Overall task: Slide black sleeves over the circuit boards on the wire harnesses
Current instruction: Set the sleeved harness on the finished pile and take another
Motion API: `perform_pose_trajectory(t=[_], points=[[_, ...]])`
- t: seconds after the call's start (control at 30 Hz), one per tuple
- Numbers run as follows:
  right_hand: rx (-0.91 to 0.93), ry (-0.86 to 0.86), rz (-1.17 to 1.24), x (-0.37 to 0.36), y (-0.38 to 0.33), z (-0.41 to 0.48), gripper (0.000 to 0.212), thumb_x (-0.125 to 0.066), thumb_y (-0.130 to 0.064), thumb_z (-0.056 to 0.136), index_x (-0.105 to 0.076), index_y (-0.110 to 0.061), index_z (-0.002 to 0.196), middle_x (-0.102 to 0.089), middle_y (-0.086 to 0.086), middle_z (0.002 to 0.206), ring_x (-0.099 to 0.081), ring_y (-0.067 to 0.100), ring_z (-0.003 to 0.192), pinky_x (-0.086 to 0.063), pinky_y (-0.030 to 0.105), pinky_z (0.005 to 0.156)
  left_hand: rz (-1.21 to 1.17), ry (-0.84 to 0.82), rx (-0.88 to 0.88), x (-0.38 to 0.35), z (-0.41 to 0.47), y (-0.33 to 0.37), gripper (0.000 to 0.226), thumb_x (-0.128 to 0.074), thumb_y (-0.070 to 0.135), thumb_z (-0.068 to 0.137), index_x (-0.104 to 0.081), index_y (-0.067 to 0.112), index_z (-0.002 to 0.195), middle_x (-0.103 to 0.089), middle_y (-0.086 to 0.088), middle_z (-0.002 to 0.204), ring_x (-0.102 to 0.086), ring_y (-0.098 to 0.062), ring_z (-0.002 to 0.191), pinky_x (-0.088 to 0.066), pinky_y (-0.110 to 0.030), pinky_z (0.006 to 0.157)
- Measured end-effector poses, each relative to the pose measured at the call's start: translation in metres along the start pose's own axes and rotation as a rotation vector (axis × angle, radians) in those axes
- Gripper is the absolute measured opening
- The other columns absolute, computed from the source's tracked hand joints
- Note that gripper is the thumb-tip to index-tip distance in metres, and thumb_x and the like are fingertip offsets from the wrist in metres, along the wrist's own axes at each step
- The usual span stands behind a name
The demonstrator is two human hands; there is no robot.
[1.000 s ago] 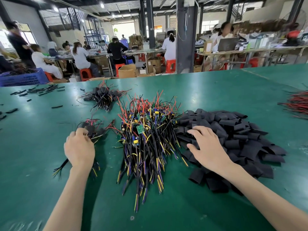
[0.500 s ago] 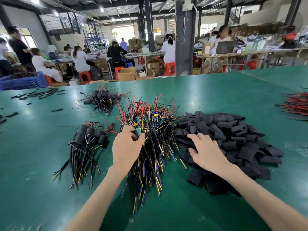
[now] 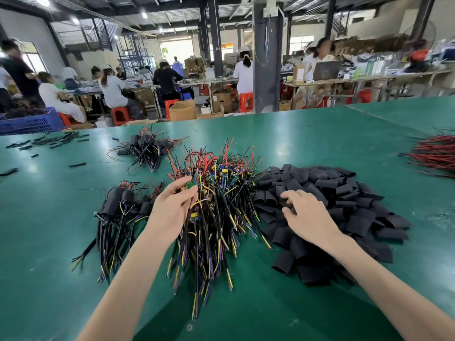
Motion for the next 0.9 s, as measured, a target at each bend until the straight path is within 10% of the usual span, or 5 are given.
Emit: perform_pose_trajectory(t=[0.23,0.37,0.53,0.7,0.9], points=[[0.106,-0.059,-0.017,-0.011,-0.002,-0.001,0.034,-0.049,-0.033,0.093,-0.05,-0.027,0.126,-0.054,-0.002,0.114,-0.045,0.022,0.111,-0.035,0.036,0.09,-0.021,-0.151,-0.074,-0.013,-0.007,0.011,0.02,-0.054,0.0,0.09,-0.063,0.005,0.107,-0.071,-0.01,0.092,-0.064,-0.009,0.071,-0.053,-0.015,0.068],[0.128,-0.078,-0.085,-0.016,-0.002,-0.001,0.035,-0.046,-0.034,0.095,-0.048,-0.029,0.129,-0.052,-0.001,0.117,-0.043,0.022,0.112,-0.036,0.037,0.09,0.682,0.013,-0.501,-0.011,-0.007,0.014,0.025,-0.066,0.006,0.085,-0.065,0.028,0.095,-0.071,0.004,0.097,-0.064,-0.003,0.084,-0.052,-0.024,0.085],[0.19,-0.103,-0.162,-0.021,-0.001,-0.002,0.049,-0.042,-0.016,0.088,-0.043,-0.034,0.135,-0.047,-0.006,0.125,-0.038,0.02,0.115,-0.033,0.037,0.095,0.531,-0.045,-0.725,-0.013,-0.012,0.018,0.044,-0.052,-0.003,0.092,-0.046,0.027,0.123,-0.069,0.011,0.103,-0.06,-0.011,0.072,-0.052,-0.028,0.073],[0.196,-0.052,-0.085,-0.023,-0.002,0.001,0.019,-0.047,-0.036,0.094,-0.056,-0.025,0.106,-0.057,-0.011,0.11,-0.042,0.017,0.11,-0.031,0.034,0.092,0.998,-0.057,-1.043,-0.007,-0.014,0.024,0.055,-0.048,-0.007,0.087,-0.045,0.017,0.136,-0.056,0.003,0.103,-0.059,-0.007,0.084,-0.044,-0.013,0.086],[0.177,-0.081,-0.031,-0.023,-0.003,0.005,0.019,-0.05,-0.038,0.094,-0.042,-0.021,0.089,-0.055,-0.006,0.095,-0.044,0.021,0.101,-0.031,0.037,0.086,1.505,-0.195,-0.894,-0.014,-0.021,-0.008,0.03,-0.052,0.004,0.089,-0.061,-0.001,0.118,-0.056,-0.012,0.094,-0.045,-0.027,0.093,-0.039,-0.041,0.09]])
Point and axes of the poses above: each hand's wrist, its own z-axis towards the middle knuckle, its own x-axis out of the back of the hand, y = z × x, the point moved 1 cm from there along z, towards the middle knuckle
